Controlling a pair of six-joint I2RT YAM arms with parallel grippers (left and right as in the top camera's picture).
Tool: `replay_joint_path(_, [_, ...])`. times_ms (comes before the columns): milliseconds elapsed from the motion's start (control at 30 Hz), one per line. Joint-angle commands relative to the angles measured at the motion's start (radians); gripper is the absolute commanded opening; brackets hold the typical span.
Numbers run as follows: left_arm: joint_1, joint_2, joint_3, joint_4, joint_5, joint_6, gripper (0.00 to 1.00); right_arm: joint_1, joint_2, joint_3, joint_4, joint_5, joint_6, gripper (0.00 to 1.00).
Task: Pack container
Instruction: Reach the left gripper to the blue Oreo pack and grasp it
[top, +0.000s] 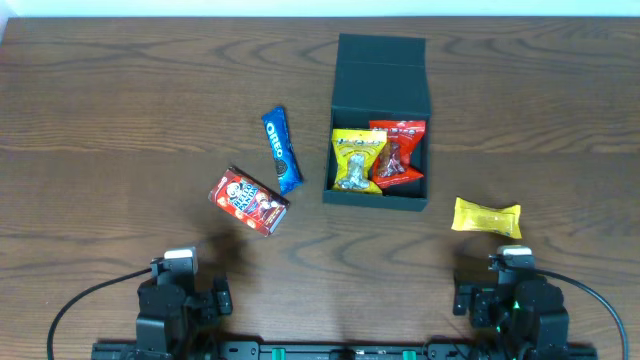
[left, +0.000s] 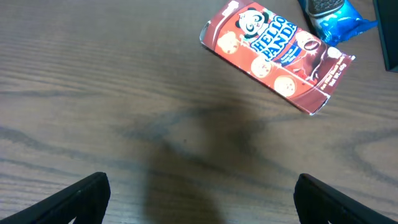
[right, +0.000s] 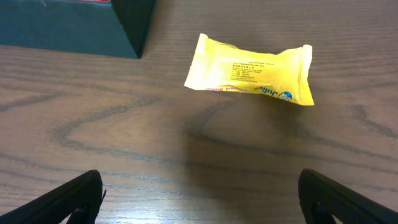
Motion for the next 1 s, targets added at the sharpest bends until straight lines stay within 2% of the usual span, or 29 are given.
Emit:
replay_joint_path(0, [0.006,-0.003,-0.03,0.033,0.021,-0.005,0.95,-0.012,-0.005,-0.011,-0.005,-0.008,-0.01,0.99])
replay_joint_path(267, [0.006,0.206,0.05,0.168,0.084,-0.005,0.95,-0.012,-0.005,-0.011,-0.005,-0.008,-0.01,0.99])
replay_joint_path(467, [0.006,0.538,0.299,0.266,0.102,-0.005,0.96,-0.012,-0.005,-0.011,-0.005,-0.008,-0.01,0.99])
replay_joint_path(533, [0.006,0.616,0.375,0.294,0.158,-0.016,0.95,-0.012,-0.005,-0.011,-0.005,-0.008,-0.01,0.99])
replay_joint_path(600, [0.006,0.698,0.462,0.305,0.239,-0.072,0.95,-0.012,-0.005,-0.011,-0.005,-0.008,-0.01,0.99])
replay_joint_path(700, [-0.01,0.804,0.59,0.252,0.444,-0.251,0.95,-0.012,-0.005,-0.011,-0.005,-0.008,-0.01,0.99])
replay_joint_path(733, [-0.024,0.827,0.613,0.255,0.486,-0.278,0.95,-0.012,-0.005,-0.011,-0.005,-0.008,-0.01,0.99])
replay_joint_path(967, [-0.116,0.917,0.635,0.296,0.471,-0.278,0.95,-0.012,-0.005,-0.011,-0.005,-0.008,-0.01,0.99])
